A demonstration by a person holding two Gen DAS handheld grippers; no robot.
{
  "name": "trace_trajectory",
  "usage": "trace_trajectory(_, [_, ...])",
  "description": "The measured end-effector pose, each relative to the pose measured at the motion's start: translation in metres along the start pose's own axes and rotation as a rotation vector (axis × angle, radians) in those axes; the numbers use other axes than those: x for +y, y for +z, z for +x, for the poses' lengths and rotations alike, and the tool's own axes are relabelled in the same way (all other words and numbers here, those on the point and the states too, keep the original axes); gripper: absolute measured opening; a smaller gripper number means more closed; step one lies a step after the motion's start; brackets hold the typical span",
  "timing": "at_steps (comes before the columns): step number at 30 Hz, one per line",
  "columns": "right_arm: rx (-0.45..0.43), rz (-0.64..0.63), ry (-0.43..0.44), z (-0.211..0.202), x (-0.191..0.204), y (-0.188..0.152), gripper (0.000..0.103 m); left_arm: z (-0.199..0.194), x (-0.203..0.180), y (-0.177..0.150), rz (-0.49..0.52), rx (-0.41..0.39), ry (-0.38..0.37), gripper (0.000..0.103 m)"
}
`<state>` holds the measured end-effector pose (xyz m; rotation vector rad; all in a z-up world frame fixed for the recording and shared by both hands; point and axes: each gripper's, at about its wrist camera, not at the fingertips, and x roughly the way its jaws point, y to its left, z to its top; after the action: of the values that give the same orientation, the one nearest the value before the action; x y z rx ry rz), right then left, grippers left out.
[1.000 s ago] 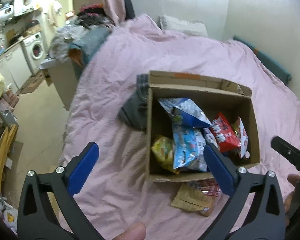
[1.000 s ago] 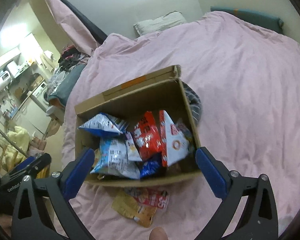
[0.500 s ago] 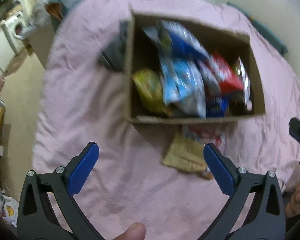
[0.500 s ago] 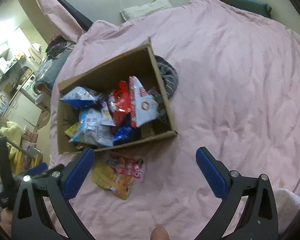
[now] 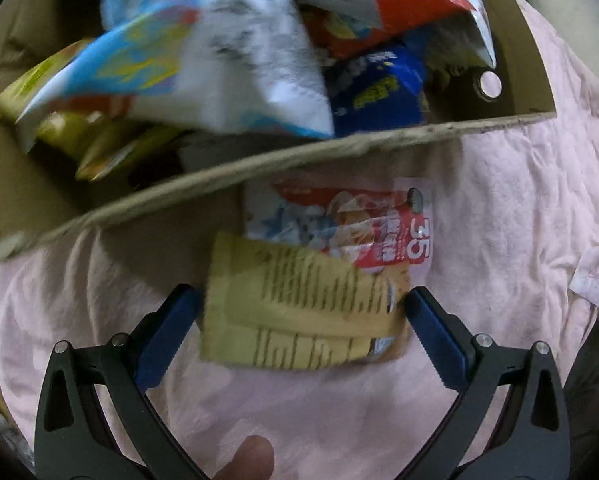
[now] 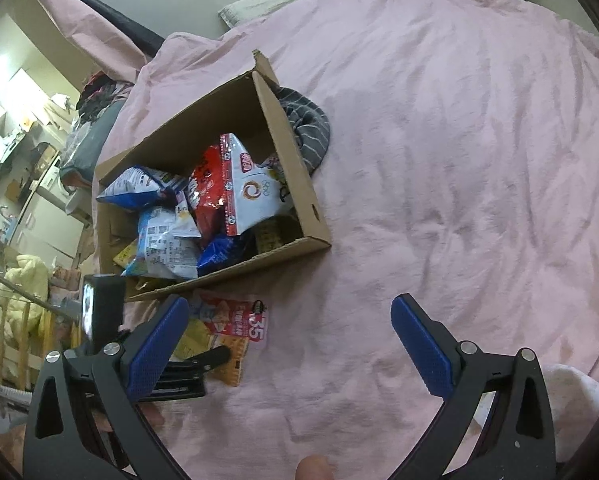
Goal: Organize snacks
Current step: 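Grasp the tan paper snack bag with the left gripper while the right grasps the red-and-white pack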
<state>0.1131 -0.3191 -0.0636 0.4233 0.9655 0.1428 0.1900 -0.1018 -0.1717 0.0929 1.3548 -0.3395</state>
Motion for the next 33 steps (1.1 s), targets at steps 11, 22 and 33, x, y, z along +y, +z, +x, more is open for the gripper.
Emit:
trace_trajectory(11, [0.041, -0.001, 0.011, 0.011, 0.005, 0.000, 0.103, 0.009, -0.040, -0.011, 0.101, -0.015, 0.111, 0.099])
trace_trajectory(22, [0.141, 0.025, 0.027, 0.032, 0.006, -0.004, 0.103, -0.036, -0.017, -0.061, 0.069, -0.011, 0.062, 0.036])
trace_trajectory(33, [0.353, 0.002, 0.026, 0.114, 0.034, -0.014, 0.088, -0.110, 0.037, -0.099, -0.137, -0.079, 0.013, 0.031])
